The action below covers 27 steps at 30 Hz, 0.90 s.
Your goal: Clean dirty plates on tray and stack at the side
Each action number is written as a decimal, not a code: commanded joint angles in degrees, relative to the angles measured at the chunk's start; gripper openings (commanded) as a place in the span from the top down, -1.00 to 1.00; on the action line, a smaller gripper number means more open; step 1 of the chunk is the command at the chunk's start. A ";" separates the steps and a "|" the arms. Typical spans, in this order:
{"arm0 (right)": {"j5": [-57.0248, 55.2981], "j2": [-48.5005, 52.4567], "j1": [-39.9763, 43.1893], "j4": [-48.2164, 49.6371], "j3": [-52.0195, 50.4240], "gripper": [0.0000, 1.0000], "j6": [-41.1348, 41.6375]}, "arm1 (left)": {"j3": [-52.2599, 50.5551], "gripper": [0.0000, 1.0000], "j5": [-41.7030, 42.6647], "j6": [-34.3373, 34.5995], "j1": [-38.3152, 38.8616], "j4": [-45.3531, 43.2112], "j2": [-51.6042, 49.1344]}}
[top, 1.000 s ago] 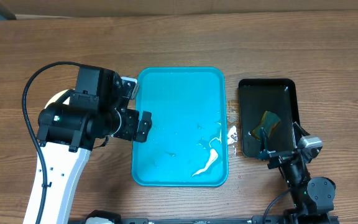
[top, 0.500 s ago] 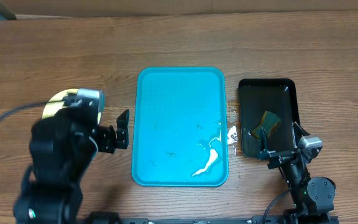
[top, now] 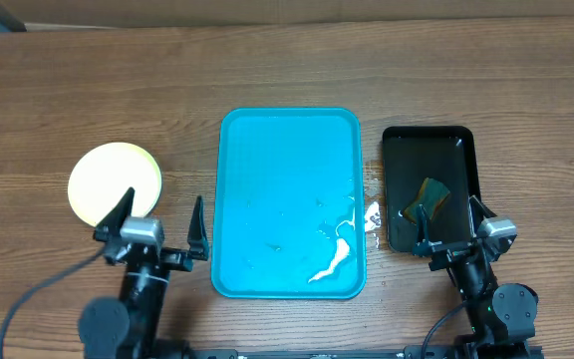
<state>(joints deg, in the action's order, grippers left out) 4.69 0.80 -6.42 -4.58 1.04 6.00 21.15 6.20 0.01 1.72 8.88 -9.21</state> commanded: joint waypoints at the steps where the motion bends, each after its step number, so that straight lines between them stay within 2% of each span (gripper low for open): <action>1: 0.33 -0.46 -0.33 0.20 -0.57 -1.00 -0.04 | -6.03 -0.99 -0.24 0.22 -0.59 -3.61 5.29; 5: 0.33 -0.46 -0.33 0.20 -0.57 -1.00 -0.04 | -11.17 -0.99 -0.20 0.26 -0.57 -8.09 9.07; 14: 0.33 -0.46 -0.33 0.20 -0.57 -1.00 -0.04 | -21.07 -1.00 -0.07 0.42 -0.55 -16.31 9.03; 17: 0.33 -0.46 -0.33 0.20 -0.57 -1.00 -0.04 | -20.90 -1.00 -0.26 0.37 -0.59 -13.40 9.03; 23: 0.33 -0.46 -0.33 0.20 -0.57 -1.00 -0.04 | -20.90 -1.00 -0.22 0.39 -0.57 -13.14 9.03; 27: 0.33 -0.46 -0.33 0.20 -0.57 -1.00 -0.04 | -20.87 -0.99 -0.22 0.39 -0.57 -8.70 9.03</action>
<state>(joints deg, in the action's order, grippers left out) 4.69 0.80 -6.44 -4.62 1.04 5.96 0.47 6.17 0.03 1.72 -2.28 -0.86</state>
